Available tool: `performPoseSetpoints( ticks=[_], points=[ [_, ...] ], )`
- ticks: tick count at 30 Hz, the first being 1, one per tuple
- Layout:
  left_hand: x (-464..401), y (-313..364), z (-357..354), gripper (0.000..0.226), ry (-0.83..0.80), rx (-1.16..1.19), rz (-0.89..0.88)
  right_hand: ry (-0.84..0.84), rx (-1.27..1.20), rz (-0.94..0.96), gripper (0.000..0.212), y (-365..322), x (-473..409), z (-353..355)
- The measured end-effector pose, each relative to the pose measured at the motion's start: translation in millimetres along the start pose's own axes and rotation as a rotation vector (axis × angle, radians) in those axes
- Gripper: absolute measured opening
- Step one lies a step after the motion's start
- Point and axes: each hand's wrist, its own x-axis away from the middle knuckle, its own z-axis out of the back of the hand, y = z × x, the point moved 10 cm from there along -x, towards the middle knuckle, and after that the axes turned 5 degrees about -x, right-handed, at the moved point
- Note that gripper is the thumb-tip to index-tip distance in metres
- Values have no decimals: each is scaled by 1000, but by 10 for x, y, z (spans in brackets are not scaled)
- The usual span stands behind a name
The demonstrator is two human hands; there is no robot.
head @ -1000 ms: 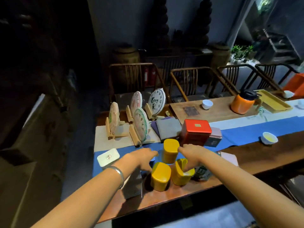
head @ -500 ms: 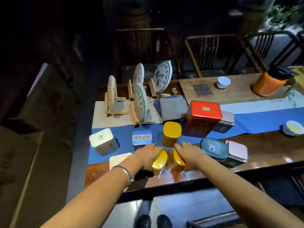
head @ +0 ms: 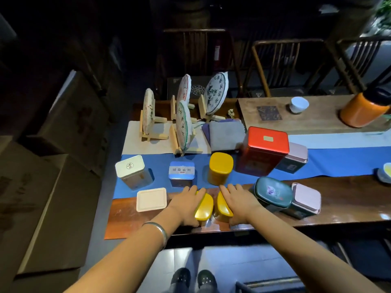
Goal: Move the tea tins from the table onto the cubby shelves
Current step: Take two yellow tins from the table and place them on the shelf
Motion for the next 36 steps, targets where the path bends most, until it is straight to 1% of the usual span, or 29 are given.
performPoseSetpoints(
  ticks=[3, 7, 9, 12, 14, 17, 19, 24, 27, 30, 33, 36],
  points=[
    [35, -5, -19, 89, 37, 78, 26, 28, -41, 38, 109, -28, 38, -3],
    [138, -69, -32, 86, 64, 121, 76, 57, -115, 69, 100, -12, 56, 3],
    [224, -108, -66, 87, 60, 149, 112, 65, -129, 89, 103, -22, 60, -15],
    [411, -135, -146, 97, 36, 178, 155, 78, -152, 129, 106, -99, 68, -57],
    [565, -136, -198, 93, 23, 206, 185, 92, -169, 144, 107, -176, 95, -83],
    [802, -93, -282, 79, 37, 255, 234, 74, -161, 182, 109, -339, 153, -169],
    [951, -88, -337, 73, 44, 273, 259, 55, -162, 223, 108, -474, 197, -217],
    [1504, -229, -583, 71, -2, 393, 292, -38, -163, 314, 106, -892, 364, -269],
    [1988, -387, -780, 69, -19, 454, 368, -106, -197, 373, 101, -1289, 464, -252],
    [2681, -582, -958, 72, 49, 576, 467, -135, -251, 514, 96, -1999, 616, -147],
    [3500, -767, -1124, 79, 126, 678, 575, -124, -211, 656, 98, -2859, 801, 4],
    [4500, -1004, -1211, 92, 204, 709, 736, -136, -150, 783, 102, -3862, 1023, 180]
  ],
)
